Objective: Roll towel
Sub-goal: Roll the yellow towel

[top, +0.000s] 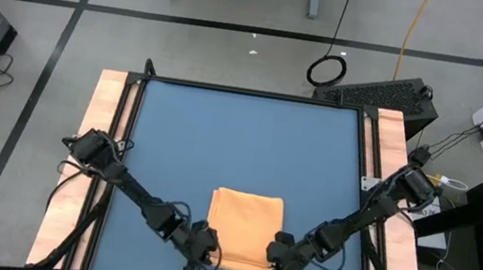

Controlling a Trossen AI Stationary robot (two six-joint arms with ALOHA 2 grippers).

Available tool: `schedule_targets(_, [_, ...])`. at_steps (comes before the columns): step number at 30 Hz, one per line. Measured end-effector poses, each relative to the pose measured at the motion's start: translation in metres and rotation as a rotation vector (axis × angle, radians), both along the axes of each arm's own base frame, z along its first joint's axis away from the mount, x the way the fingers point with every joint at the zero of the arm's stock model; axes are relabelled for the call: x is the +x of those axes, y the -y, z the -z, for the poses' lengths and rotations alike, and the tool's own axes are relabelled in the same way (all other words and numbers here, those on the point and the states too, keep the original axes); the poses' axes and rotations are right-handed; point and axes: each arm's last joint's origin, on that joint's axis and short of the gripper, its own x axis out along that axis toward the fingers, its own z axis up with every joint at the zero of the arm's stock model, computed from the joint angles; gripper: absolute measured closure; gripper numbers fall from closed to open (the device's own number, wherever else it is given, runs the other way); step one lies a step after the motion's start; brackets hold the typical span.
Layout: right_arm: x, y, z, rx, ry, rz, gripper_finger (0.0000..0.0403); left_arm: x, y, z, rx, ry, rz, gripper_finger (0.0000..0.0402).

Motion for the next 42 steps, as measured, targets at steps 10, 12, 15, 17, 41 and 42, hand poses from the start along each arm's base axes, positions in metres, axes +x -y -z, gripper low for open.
schedule_targets(10, [0.000, 0.000, -0.002, 0.104, -0.008, -0.072, 0.0360, 0.011, -0.011, -0.002, -0.192, -0.031, -0.002, 0.0373])
schedule_targets(12, [0.000, 0.000, -0.001, 0.086, -0.001, -0.061, 0.0351, 0.009, -0.012, 0.000, -0.194, -0.076, -0.034, 0.0372])
schedule_targets(15, [-0.003, -0.002, 0.000, 0.020, 0.046, -0.071, 0.0331, 0.007, -0.013, 0.002, -0.206, -0.105, -0.077, 0.0372])
schedule_targets(17, [-0.006, -0.005, 0.000, -0.027, 0.081, -0.096, 0.0315, 0.007, -0.013, 0.003, -0.220, -0.118, -0.100, 0.0372])
schedule_targets(41, [-0.064, -0.077, 0.019, -0.839, 0.740, -0.134, 0.0092, 0.021, -0.038, 0.003, -0.292, -0.164, -0.246, 0.0381])
schedule_targets(42, [-0.062, -0.079, 0.021, -0.853, 0.744, -0.132, 0.0093, 0.021, -0.038, 0.003, -0.294, -0.166, -0.245, 0.0381])
